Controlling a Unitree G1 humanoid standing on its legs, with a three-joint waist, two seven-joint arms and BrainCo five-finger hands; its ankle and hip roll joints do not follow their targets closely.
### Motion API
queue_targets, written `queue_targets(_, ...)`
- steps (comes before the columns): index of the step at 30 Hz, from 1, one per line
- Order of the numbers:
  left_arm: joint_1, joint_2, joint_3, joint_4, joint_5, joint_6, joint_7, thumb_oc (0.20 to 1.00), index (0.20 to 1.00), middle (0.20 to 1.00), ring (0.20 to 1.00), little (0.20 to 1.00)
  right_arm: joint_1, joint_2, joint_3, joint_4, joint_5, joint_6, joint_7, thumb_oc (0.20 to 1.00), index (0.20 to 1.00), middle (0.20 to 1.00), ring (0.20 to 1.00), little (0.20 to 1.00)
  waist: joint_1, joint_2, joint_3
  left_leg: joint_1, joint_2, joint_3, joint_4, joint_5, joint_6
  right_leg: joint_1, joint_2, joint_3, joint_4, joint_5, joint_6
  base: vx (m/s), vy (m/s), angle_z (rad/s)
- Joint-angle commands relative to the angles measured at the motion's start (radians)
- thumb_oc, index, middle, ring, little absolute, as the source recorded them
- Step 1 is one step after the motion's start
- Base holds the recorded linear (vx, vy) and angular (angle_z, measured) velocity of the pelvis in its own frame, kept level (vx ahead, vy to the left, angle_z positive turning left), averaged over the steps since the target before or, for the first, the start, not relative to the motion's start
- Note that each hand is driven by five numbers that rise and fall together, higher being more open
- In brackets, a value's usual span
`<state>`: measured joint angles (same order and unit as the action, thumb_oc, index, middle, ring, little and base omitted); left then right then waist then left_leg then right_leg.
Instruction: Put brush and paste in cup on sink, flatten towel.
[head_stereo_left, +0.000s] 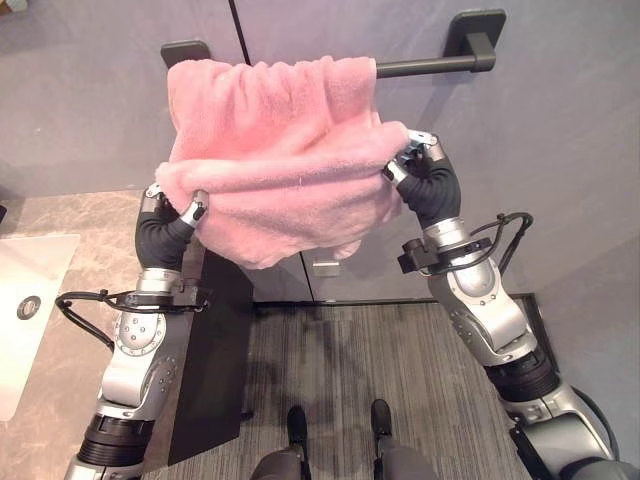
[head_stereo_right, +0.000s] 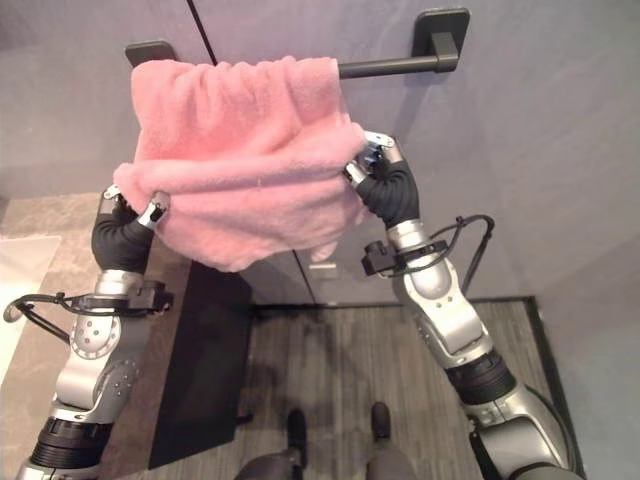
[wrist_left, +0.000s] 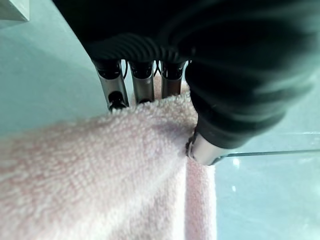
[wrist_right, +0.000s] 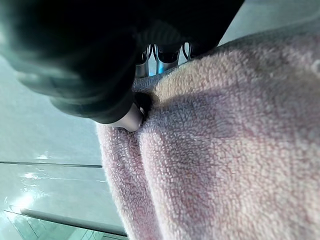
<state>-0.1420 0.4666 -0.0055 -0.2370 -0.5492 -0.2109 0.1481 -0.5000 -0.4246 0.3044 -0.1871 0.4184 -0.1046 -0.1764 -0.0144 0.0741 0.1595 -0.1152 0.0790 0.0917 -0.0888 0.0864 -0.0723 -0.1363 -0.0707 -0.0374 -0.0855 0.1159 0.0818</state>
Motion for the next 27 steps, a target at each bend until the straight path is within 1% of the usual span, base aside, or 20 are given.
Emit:
queue_targets(1,0.068,0.018,-0.025,0.115,0.005,-0.025,0.018,0.200,0.200,0.200,0.200,0.200,0.113,0.073,-0.059,0.023,0.035,-0.077,-0.008,0.200,0.200,0.200,0.200,0.200,0.001,-0.063,-0.104,0.016,0.122,0.000,0.002,0.004,-0.097,0.019,-0.157,0.020,-0.002,-0.023,0.116,0.00,0.000,0.00)
queue_targets(2,0.069,0.018,-0.027,0.116,0.006,-0.025,0.018,0.200,0.200,0.200,0.200,0.200,0.115,0.073,-0.059,0.022,0.036,-0.077,-0.008,0.200,0.200,0.200,0.200,0.200,0.002,-0.063,-0.105,0.017,0.122,0.000,0.002,0.003,-0.097,0.019,-0.156,0.020,-0.002,-0.024,0.116,0.00,0.000,0.00)
queue_targets(4,0.097,0.017,-0.062,0.214,0.059,0.014,0.006,0.200,0.200,0.200,0.200,0.200,0.185,0.089,-0.058,0.076,0.041,-0.063,-0.007,0.200,0.200,0.200,0.200,0.200,-0.004,-0.057,-0.106,0.023,0.123,0.001,0.002,0.004,-0.095,0.026,-0.155,0.018,-0.002,-0.026,0.114,0.00,0.000,0.00)
queue_targets(5,0.116,0.008,-0.101,0.319,0.094,0.045,0.001,0.200,0.200,0.200,0.200,0.200,0.239,0.102,-0.037,0.145,0.037,-0.042,-0.009,0.200,0.200,0.200,0.200,0.200,-0.009,-0.052,-0.107,0.033,0.124,0.005,0.002,0.004,-0.094,0.036,-0.153,0.018,-0.002,-0.031,0.113,0.00,0.000,0.00)
queue_targets(6,0.116,0.008,-0.101,0.319,0.094,0.044,0.001,0.200,0.200,0.200,0.200,0.200,0.240,0.102,-0.037,0.145,0.037,-0.042,-0.009,0.200,0.200,0.200,0.200,0.200,-0.009,-0.051,-0.108,0.033,0.124,0.005,0.002,0.004,-0.094,0.035,-0.153,0.018,-0.002,-0.031,0.113,0.00,0.000,0.00)
queue_targets(7,0.116,0.005,-0.108,0.363,0.131,0.051,0.008,0.200,0.200,0.200,0.200,0.200,0.260,0.123,-0.022,0.204,0.060,-0.036,-0.013,0.200,0.200,0.200,0.200,0.200,-0.010,-0.049,-0.110,0.035,0.126,0.005,0.002,0.005,-0.095,0.039,-0.153,0.015,-0.002,-0.034,0.112,0.01,-0.014,-0.05)
queue_targets(8,0.095,0.018,-0.110,0.379,0.193,0.049,0.033,0.200,0.200,0.200,0.200,0.200,0.259,0.111,-0.022,0.293,0.052,-0.015,-0.022,0.200,0.200,0.200,0.200,0.200,-0.010,-0.046,-0.114,0.041,0.127,0.002,0.002,0.004,-0.095,0.046,-0.153,0.012,-0.002,-0.036,0.110,0.01,-0.014,-0.03)
queue_targets(9,0.094,0.018,-0.111,0.380,0.193,0.048,0.033,0.200,0.200,0.200,0.200,0.200,0.258,0.111,-0.022,0.293,0.052,-0.015,-0.022,0.200,0.200,0.200,0.200,0.200,-0.010,-0.046,-0.113,0.041,0.127,0.002,0.002,0.004,-0.095,0.047,-0.153,0.012,-0.002,-0.037,0.110,0.00,0.000,0.00)
queue_targets(10,0.092,0.023,-0.100,0.363,0.164,0.041,0.017,0.200,0.200,0.200,0.200,0.200,0.250,0.084,-0.045,0.271,0.003,-0.003,-0.040,0.200,0.200,0.200,0.200,0.200,-0.010,-0.043,-0.116,0.045,0.129,0.005,0.002,0.002,-0.094,0.049,-0.153,0.012,-0.002,-0.037,0.110,0.00,0.000,0.00)
queue_targets(11,0.098,0.035,-0.082,0.322,0.140,0.028,0.008,0.200,0.200,0.200,0.200,0.200,0.237,0.071,-0.066,0.248,0.007,-0.012,-0.046,0.200,0.200,0.200,0.200,0.200,-0.010,-0.042,-0.118,0.047,0.129,0.006,0.002,0.002,-0.094,0.049,-0.153,0.013,-0.002,-0.036,0.111,0.00,0.000,0.00)
queue_targets(13,0.089,0.070,-0.048,0.252,0.146,0.009,0.022,0.200,0.200,0.200,0.200,0.200,0.194,0.060,-0.080,0.220,0.015,-0.036,-0.049,0.200,0.200,0.200,0.200,0.200,-0.008,-0.043,-0.122,0.050,0.128,0.009,0.002,0.000,-0.094,0.048,-0.153,0.015,-0.002,-0.036,0.113,0.00,0.000,0.00)
queue_targets(14,0.089,0.070,-0.048,0.252,0.146,0.009,0.022,0.200,0.200,0.200,0.200,0.200,0.193,0.060,-0.080,0.220,0.015,-0.036,-0.049,0.200,0.200,0.200,0.200,0.200,-0.008,-0.043,-0.122,0.050,0.128,0.009,0.002,0.000,-0.094,0.048,-0.153,0.016,-0.002,-0.036,0.113,0.00,0.000,0.00)
queue_targets(16,0.024,0.112,0.022,0.087,0.130,-0.043,0.076,0.200,0.200,0.200,0.200,0.200,0.079,0.034,-0.096,0.095,0.001,-0.088,-0.068,0.200,0.200,0.200,0.200,0.200,-0.003,-0.047,-0.133,0.057,0.128,0.013,0.002,-0.007,-0.095,0.051,-0.153,0.021,-0.002,-0.036,0.114,0.04,-0.017,-0.02)
queue_targets(17,0.025,0.111,0.024,0.084,0.130,-0.040,0.077,0.200,0.200,0.200,0.200,0.200,0.078,0.034,-0.096,0.094,0.000,-0.087,-0.068,0.200,0.200,0.200,0.200,0.200,-0.003,-0.048,-0.131,0.058,0.128,0.013,0.002,-0.007,-0.095,0.051,-0.153,0.022,-0.002,-0.037,0.114,0.05,-0.020,-0.03)
queue_targets(18,-0.017,0.115,0.035,0.016,0.114,-0.071,0.088,0.200,0.200,0.200,0.200,0.200,0.033,0.031,-0.103,0.031,-0.013,-0.113,-0.071,0.200,0.200,0.200,0.200,0.200,-0.003,-0.050,-0.134,0.067,0.127,0.016,0.002,-0.012,-0.094,0.056,-0.153,0.023,-0.002,-0.039,0.115,0.00,0.000,0.00)
queue_targets(19,-0.018,0.115,0.035,0.016,0.115,-0.071,0.088,0.200,0.200,0.200,0.200,0.200,0.033,0.030,-0.103,0.031,-0.013,-0.113,-0.071,0.200,0.200,0.200,0.200,0.200,-0.003,-0.050,-0.134,0.067,0.127,0.016,0.002,-0.012,-0.094,0.056,-0.153,0.024,-0.002,-0.039,0.116,0.04,-0.013,-0.03)
queue_targets(21,-0.070,0.109,0.048,-0.023,0.131,-0.093,0.122,0.200,0.200,0.200,0.200,0.200,-0.023,0.051,-0.095,-0.006,-0.012,-0.135,-0.071,0.200,0.200,0.200,0.200,0.200,-0.004,-0.050,-0.140,0.074,0.126,0.021,0.002,-0.017,-0.093,0.060,-0.156,0.027,-0.002,-0.041,0.118,0.00,0.000,0.00)
queue_targets(22,-0.071,0.109,0.048,-0.023,0.132,-0.093,0.122,0.200,0.200,0.200,0.200,0.200,-0.024,0.051,-0.095,-0.006,-0.012,-0.135,-0.071,0.200,0.200,0.200,0.200,0.200,-0.004,-0.050,-0.138,0.075,0.126,0.021,0.002,-0.018,-0.093,0.060,-0.156,0.027,-0.002,-0.041,0.118,0.04,0.002,-0.02)
queue_targets(23,-0.098,0.104,0.050,-0.046,0.128,-0.110,0.134,0.200,0.200,0.200,0.200,0.200,-0.046,0.066,-0.085,-0.040,-0.011,-0.152,-0.070,0.200,0.200,0.200,0.200,0.200,-0.006,-0.050,-0.141,0.080,0.125,0.023,0.002,-0.021,-0.092,0.063,-0.156,0.030,-0.002,-0.043,0.118,0.00,0.000,0.00)
queue_targets(27,-0.093,0.082,0.048,-0.061,0.118,-0.117,0.140,0.200,0.200,0.200,0.200,0.200,-0.033,0.083,-0.078,-0.064,-0.011,-0.163,-0.061,0.200,0.200,0.200,0.200,0.200,-0.010,-0.048,-0.140,0.087,0.123,0.028,0.002,-0.023,-0.089,0.066,-0.158,0.031,-0.002,-0.045,0.118,0.02,0.001,-0.06)
